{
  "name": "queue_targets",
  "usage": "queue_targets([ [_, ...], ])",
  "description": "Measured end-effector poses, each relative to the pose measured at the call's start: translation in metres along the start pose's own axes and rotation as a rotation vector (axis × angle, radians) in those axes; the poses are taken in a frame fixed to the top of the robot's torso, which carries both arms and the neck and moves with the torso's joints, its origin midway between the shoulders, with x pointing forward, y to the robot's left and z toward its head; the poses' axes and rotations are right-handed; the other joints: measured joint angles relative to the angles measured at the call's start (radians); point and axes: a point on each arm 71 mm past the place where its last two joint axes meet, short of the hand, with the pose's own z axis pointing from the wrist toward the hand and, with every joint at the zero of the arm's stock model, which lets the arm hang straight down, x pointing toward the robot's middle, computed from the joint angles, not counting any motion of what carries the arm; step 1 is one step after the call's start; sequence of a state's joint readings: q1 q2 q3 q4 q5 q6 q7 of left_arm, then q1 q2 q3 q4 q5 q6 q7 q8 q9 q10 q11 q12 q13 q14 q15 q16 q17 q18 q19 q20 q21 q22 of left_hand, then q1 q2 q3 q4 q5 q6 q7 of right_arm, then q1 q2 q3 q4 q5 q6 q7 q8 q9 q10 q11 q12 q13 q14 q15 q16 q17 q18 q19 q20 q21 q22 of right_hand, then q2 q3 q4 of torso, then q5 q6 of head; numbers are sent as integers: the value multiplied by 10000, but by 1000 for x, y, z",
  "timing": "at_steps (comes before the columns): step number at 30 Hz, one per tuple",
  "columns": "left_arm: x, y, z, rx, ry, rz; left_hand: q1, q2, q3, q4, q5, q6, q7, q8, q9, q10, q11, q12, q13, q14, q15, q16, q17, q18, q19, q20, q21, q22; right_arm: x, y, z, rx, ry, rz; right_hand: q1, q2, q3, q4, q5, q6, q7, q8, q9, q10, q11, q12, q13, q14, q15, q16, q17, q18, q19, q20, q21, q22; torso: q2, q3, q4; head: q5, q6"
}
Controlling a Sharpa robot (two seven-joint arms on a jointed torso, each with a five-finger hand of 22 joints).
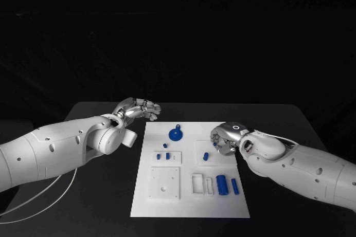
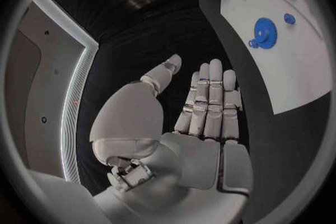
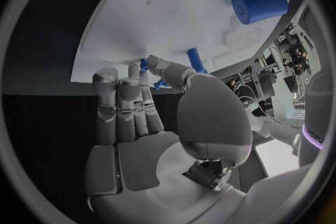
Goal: Assemble the parts on the task board
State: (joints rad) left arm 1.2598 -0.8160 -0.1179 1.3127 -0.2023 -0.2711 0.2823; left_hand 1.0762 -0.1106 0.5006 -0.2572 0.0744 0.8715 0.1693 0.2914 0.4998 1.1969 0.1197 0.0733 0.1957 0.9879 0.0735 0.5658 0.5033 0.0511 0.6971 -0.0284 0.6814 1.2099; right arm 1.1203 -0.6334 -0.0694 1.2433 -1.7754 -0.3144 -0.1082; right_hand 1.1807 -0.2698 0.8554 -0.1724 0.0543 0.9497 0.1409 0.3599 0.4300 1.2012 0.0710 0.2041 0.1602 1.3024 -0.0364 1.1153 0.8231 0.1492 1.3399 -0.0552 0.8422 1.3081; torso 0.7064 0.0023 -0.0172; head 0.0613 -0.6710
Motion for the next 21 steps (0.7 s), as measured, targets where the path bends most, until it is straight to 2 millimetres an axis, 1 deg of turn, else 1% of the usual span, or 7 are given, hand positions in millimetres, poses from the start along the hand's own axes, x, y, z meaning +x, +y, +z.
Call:
queue_targets([
  [3,0,0,0,0,6,-2,0,0,0,0,0,0,0,0,0,0,0,0,0,0,0,0,0,-1,0,0,0,0,1,0,1,3,35,-50,-42,42,-43,-43,0,51,-51,0,15,9,-9,57,42,0,0,0,0,0,-8,-7,0,0,0,0,0,7,-17],
  [7,0,0,0,-1,12,-5,0,0,0,0,0,0,0,0,0,0,0,0,1,0,0,0,8,-2,0,0,0,0,1,1,2,-2,36,-116,-42,42,-69,-69,0,52,-51,41,15,49,-50,96,74,-1,-2,0,0,1,-40,-40,0,-1,0,0,0,8,-35],
  [11,0,0,0,-2,15,-6,0,0,0,0,0,0,0,0,0,0,0,0,1,0,0,0,8,-3,0,0,0,-1,2,2,3,5,19,-190,-82,83,-97,-97,0,187,-102,109,51,108,-103,226,167,-18,-88,38,1,0,-40,-39,1,-1,0,0,0,20,-52],
  [12,0,0,0,-2,17,-7,0,0,0,0,0,0,0,0,0,0,0,0,1,0,0,0,8,-4,0,0,0,-1,2,3,4,8,13,-217,-80,80,-97,-97,0,200,-90,110,57,122,-95,234,188,-11,-96,38,0,1,-40,-39,1,-2,0,0,0,21,-58],
  [15,1,0,0,-2,25,-10,0,0,0,0,0,0,0,0,0,0,0,0,0,0,0,0,9,-5,0,0,0,-1,2,4,4,17,-4,-289,-80,80,-97,-97,0,268,-154,110,80,147,-107,309,244,-4,-104,38,1,1,-40,-39,30,-2,0,0,-5,22,-72],
  [17,1,0,0,-2,27,-11,0,0,0,0,0,0,0,0,0,0,0,0,-8,0,0,0,18,-5,0,0,0,-1,2,4,5,23,-15,-342,-100,100,-97,-97,0,273,-154,165,96,162,-120,314,286,-4,-105,38,1,1,-40,-39,38,-2,0,-1,-6,21,-80],
  [21,1,0,0,-4,30,-12,0,0,0,0,0,0,0,0,0,0,0,0,-8,0,0,0,17,-7,0,0,0,-1,3,6,5,25,-24,-501,-134,134,-97,-97,0,481,-227,231,148,173,-114,456,390,8,-151,38,2,1,-75,-73,38,-3,-6,-6,-9,12,-99],
])
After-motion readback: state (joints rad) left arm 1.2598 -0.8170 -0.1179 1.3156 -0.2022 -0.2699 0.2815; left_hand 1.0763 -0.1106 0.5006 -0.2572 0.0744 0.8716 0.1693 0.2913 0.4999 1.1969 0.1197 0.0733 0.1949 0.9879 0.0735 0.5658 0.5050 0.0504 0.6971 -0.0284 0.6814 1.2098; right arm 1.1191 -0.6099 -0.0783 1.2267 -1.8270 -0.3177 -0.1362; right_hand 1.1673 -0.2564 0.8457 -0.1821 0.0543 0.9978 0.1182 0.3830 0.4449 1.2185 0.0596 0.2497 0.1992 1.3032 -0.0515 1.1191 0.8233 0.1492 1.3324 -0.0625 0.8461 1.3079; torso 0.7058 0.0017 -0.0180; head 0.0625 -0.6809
